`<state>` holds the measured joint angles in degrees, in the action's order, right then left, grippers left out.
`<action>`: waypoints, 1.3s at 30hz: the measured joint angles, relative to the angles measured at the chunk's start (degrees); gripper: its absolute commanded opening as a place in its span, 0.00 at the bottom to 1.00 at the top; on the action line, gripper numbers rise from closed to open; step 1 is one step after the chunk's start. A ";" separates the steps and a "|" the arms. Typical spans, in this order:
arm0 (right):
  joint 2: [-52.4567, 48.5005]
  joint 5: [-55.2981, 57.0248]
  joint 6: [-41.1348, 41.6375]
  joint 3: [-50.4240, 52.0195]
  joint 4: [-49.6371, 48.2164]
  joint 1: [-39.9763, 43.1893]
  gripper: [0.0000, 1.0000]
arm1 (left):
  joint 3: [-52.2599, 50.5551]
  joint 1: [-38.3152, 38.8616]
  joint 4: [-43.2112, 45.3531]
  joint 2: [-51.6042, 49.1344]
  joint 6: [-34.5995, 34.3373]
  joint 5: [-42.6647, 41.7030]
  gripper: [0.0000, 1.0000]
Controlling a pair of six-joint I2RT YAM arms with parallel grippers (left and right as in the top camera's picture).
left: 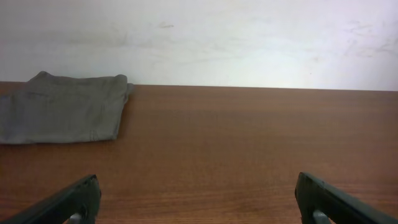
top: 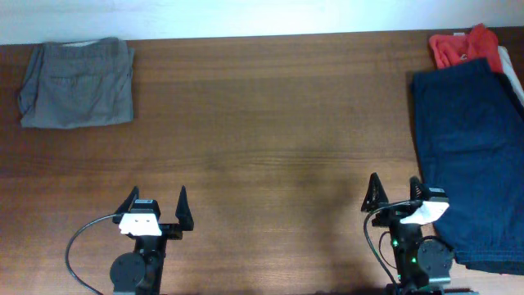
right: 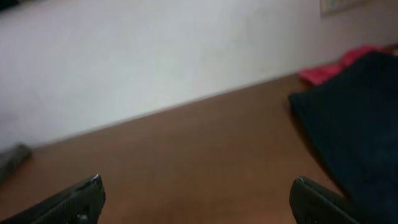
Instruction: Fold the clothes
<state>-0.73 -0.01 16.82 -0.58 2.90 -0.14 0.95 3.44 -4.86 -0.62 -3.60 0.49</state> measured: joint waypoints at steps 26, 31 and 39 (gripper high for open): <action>0.04 -0.24 -12.33 0.00 1.31 0.00 0.98 | 0.00 0.00 0.00 0.00 0.00 0.00 0.99; 0.04 -0.24 -12.28 0.00 1.31 0.00 0.98 | 0.00 0.00 0.00 0.00 0.00 0.00 0.99; 0.04 -0.24 -12.31 0.00 1.31 0.00 0.98 | 0.00 0.00 0.00 0.00 0.00 0.00 0.99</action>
<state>-0.69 -0.25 4.51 -0.58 4.21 -0.14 0.95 3.44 -4.86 -0.62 -3.60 0.49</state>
